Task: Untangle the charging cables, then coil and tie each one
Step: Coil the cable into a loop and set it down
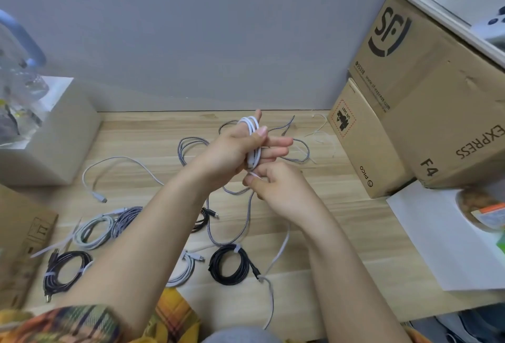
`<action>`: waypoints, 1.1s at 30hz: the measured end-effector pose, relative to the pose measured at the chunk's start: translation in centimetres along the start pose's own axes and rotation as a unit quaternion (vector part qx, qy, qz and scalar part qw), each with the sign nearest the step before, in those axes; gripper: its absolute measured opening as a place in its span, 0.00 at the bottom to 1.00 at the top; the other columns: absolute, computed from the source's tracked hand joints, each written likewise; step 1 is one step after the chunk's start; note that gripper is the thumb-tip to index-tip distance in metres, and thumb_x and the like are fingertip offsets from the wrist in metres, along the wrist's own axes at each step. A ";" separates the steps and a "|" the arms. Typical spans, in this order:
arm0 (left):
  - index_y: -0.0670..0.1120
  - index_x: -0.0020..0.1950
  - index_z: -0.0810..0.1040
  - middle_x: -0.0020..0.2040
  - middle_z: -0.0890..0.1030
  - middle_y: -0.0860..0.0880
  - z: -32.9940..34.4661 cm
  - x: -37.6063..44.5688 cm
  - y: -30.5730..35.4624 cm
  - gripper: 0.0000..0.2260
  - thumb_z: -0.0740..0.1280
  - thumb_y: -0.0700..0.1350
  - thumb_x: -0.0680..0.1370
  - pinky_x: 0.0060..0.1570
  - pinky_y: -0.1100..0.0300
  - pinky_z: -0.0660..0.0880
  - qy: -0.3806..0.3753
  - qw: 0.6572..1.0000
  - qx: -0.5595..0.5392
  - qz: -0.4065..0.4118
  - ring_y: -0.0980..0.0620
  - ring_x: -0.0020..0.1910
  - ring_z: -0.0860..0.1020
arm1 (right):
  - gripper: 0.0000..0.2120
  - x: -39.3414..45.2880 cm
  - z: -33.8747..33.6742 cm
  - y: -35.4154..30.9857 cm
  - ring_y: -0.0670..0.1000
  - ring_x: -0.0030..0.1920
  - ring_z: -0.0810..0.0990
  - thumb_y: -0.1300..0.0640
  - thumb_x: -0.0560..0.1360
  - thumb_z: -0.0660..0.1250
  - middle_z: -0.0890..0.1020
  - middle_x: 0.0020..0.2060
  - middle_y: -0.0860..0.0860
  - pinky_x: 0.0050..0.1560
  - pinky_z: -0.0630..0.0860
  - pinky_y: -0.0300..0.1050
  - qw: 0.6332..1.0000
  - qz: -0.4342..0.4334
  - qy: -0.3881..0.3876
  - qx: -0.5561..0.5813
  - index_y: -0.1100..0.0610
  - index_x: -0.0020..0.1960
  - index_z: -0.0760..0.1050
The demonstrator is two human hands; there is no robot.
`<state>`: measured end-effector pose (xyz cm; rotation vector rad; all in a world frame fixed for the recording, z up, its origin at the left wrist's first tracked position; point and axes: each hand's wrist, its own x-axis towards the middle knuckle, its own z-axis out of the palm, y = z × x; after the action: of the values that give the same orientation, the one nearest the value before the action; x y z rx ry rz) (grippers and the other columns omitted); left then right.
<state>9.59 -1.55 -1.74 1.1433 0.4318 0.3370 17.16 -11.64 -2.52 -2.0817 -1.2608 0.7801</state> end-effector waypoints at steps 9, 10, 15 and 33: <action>0.45 0.48 0.69 0.49 0.83 0.53 0.2 -0.9 -0.7 0.06 0.56 0.44 0.82 0.45 0.61 0.75 -0.014 0.934 0.356 -0.033 0.48 0.37 0.82 | 0.10 -0.9 -3.8 0.7 0.39 0.24 0.68 0.54 0.68 0.74 0.72 0.20 0.37 0.32 0.62 0.39 0.999 0.044 0.026 0.015 0.50 0.30 0.78; 0.45 0.48 0.67 0.40 0.83 0.48 0.1 -0.9 -0.9 0.06 0.55 0.45 0.83 0.40 0.61 0.74 -0.041 0.935 0.348 -0.052 0.49 0.31 0.79 | 0.09 -0.9 -4.2 0.8 0.42 0.23 0.66 0.53 0.67 0.75 0.69 0.18 0.41 0.31 0.61 0.40 0.998 0.035 0.046 0.021 0.53 0.31 0.78; 0.34 0.47 0.77 0.22 0.68 0.45 -0.7 -1.3 -1.0 0.22 0.52 0.50 0.82 0.27 0.65 0.63 -0.166 0.964 0.185 -0.088 0.56 0.20 0.58 | 0.10 -0.8 -4.5 0.4 0.45 0.28 0.70 0.58 0.64 0.78 0.75 0.24 0.51 0.31 0.66 0.37 0.982 -0.047 0.088 0.162 0.55 0.33 0.76; 0.35 0.67 0.67 0.55 0.82 0.44 1.2 -1.3 0.3 0.17 0.58 0.38 0.79 0.51 0.58 0.78 -0.177 0.937 -0.294 0.065 0.48 0.54 0.81 | 0.17 -0.3 -1.4 1.7 0.43 0.25 0.61 0.47 0.74 0.60 0.64 0.20 0.45 0.31 0.59 0.41 0.984 -0.046 0.094 0.143 0.44 0.27 0.71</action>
<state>9.08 -3.00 -0.84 0.6219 -0.0703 0.3374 19.02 -12.82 -2.70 -1.8068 -1.0658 0.6624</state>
